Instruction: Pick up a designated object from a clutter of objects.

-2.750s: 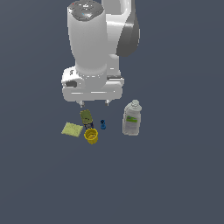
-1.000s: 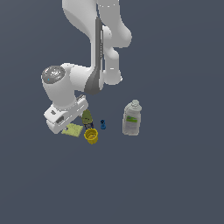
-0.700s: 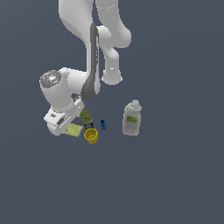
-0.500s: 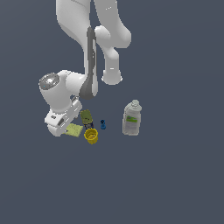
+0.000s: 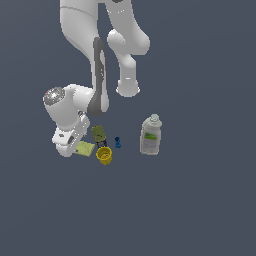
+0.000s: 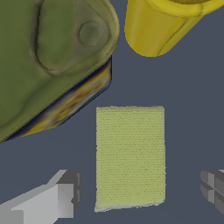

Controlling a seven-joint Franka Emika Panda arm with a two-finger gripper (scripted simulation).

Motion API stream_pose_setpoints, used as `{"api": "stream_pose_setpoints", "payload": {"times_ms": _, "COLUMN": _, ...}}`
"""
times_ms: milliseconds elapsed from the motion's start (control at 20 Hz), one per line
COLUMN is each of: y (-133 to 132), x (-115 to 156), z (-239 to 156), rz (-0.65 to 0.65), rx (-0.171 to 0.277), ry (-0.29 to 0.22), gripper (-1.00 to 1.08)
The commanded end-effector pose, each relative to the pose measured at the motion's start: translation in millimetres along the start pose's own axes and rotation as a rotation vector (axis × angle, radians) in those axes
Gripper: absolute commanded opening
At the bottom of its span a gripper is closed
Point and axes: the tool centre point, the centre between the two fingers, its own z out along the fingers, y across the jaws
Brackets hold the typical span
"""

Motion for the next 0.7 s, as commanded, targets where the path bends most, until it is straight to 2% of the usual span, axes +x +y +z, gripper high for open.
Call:
{"api": "stream_pose_setpoints", "payload": {"times_ms": 0, "y": -0.4, "x": -1.6, "z": 2.9, "rz": -0.022, "rx": -0.003, "ry": 0.005, "gripper": 1.00}}
{"api": "stream_pose_setpoints", "payload": {"times_ms": 650, "y": -1.5, "x": -2.6, "z": 20.5, "rz": -0.034, "rx": -0.004, "ry": 0.008, "gripper": 1.00}}
